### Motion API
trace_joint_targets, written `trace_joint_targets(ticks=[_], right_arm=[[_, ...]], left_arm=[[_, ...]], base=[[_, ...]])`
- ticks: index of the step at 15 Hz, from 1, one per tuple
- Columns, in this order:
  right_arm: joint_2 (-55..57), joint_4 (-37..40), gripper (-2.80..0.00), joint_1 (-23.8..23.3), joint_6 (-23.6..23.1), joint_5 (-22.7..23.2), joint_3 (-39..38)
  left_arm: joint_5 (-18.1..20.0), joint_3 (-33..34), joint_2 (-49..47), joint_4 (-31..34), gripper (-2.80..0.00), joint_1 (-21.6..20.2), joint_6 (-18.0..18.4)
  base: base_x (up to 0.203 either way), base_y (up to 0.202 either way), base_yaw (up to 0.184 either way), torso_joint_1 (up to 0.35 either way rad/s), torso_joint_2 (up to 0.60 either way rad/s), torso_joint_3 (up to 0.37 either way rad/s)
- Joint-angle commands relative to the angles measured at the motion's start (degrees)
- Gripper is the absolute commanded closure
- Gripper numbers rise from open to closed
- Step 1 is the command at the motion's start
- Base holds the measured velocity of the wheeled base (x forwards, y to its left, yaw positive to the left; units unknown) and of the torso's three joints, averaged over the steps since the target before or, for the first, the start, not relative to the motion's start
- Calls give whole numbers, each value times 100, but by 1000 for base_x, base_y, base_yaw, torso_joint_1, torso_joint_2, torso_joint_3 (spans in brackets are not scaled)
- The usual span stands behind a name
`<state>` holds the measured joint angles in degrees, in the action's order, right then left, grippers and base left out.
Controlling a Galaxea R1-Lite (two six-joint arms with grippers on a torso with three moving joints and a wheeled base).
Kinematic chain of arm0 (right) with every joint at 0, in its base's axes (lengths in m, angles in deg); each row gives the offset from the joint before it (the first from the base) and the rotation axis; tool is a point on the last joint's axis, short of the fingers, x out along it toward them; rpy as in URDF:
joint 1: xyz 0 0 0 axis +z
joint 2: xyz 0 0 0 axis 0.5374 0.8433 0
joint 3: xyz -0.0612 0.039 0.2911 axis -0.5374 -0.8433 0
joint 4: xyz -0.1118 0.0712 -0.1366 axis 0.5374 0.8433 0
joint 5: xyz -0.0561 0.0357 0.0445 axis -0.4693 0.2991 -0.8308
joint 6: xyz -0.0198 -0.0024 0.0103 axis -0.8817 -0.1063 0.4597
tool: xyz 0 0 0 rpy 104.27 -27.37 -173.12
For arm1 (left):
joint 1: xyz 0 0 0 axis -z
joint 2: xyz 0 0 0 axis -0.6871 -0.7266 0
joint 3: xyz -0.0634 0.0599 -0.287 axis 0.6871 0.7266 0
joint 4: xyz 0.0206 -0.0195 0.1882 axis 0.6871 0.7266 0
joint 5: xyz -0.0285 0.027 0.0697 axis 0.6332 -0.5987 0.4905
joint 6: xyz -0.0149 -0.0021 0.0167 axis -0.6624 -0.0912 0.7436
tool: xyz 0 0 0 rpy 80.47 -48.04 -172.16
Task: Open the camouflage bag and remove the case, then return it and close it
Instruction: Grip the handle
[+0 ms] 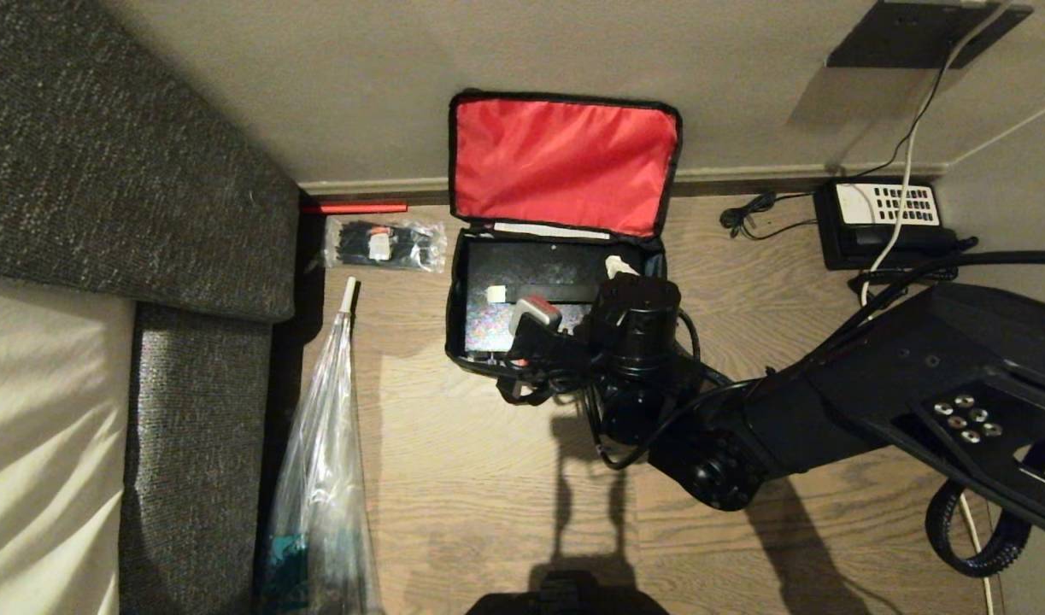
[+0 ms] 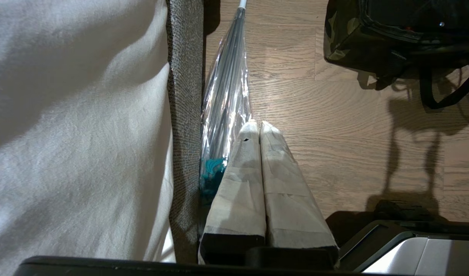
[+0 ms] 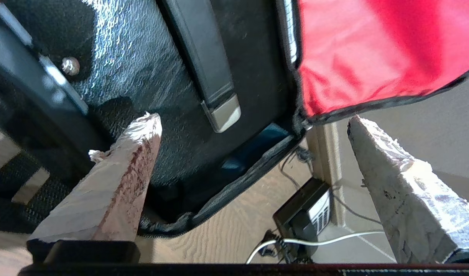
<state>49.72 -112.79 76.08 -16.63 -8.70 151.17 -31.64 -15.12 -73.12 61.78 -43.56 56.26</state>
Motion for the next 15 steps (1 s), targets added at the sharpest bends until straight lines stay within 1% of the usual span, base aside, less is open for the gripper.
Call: trace_joint_targets(ticks=[1,3,5,8,10,15], right_arm=[[-23,-39,-280,2,-39,-25,-9],[-21,-28,-280,2,-41,-25,28],[-22,-38,-280,2,-46,-25,-15],[-4,-39,-280,2,-39,-25,-24],[6,-39,-280,2,-39,-25,-33],[432,-74,-280,39,-6,-46,88]], left_arm=[[4,-1,2,-1,0,-2,-6],[-4,-1,2,-10,0,-2,73],[4,-1,2,7,0,-2,3],[4,7,2,0,0,-2,4],[3,-1,2,-1,0,-2,20],[0,3,2,-1,0,-2,20]], base=[[0,0,0,0,0,0],[0,0,0,0,0,0],[0,0,0,0,0,0],[94,0,1,2,2,0],[0,0,0,0,0,0],[0,0,0,0,0,0]])
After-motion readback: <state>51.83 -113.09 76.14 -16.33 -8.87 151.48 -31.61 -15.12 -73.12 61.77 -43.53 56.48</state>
